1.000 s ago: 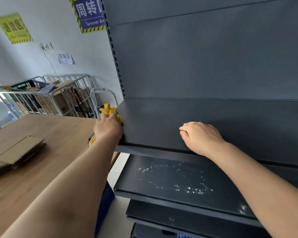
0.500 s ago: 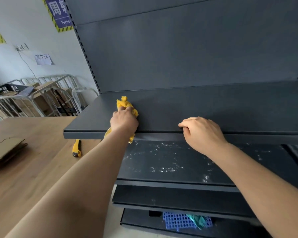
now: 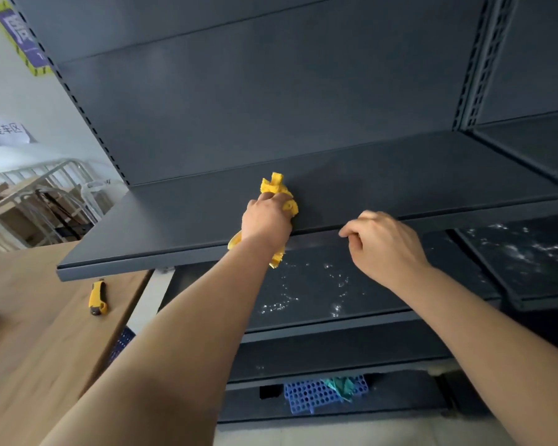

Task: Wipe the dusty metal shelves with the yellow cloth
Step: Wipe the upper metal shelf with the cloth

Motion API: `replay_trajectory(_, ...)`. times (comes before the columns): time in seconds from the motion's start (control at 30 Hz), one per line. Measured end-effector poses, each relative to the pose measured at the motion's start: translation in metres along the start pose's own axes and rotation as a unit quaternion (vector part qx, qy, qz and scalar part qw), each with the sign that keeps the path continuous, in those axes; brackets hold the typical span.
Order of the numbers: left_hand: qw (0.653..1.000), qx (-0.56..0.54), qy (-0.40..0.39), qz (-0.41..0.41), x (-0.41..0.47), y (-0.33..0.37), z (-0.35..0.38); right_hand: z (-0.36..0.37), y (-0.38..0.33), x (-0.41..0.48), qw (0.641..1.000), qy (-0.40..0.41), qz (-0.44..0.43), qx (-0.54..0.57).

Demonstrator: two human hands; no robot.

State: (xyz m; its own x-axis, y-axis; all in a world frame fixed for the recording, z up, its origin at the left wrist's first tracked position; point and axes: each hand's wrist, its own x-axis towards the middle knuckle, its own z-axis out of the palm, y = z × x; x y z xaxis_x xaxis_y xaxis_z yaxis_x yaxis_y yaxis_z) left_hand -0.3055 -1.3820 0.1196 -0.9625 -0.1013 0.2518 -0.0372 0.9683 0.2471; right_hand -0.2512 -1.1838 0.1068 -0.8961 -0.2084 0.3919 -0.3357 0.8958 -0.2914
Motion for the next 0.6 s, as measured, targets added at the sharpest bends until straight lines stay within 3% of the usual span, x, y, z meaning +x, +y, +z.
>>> replay_trajectory(0.2, 0.995, -0.067, -0.001, 0.071, -0.018, 0.01, 0.0, 0.015, 0.002, -0.021, 0.999, -0.024, 0.023, -0.01)
replay_trajectory(0.33, 0.989, -0.088, 0.03, 0.118, -0.049, 0.007, -0.002, 0.031, -0.008, -0.033, 0.995, -0.086, 0.051, 0.018)
replay_trajectory(0.5, 0.983, -0.08, 0.1, 0.133, -0.098, -0.016, 0.005, 0.054, -0.034, -0.058, 0.983, -0.166, 0.078, 0.012)
replay_trajectory(0.6, 0.983, -0.095, 0.093, 0.13, -0.125, -0.044, 0.011, 0.063, -0.053, -0.073, 0.98, -0.177, 0.09, 0.01)
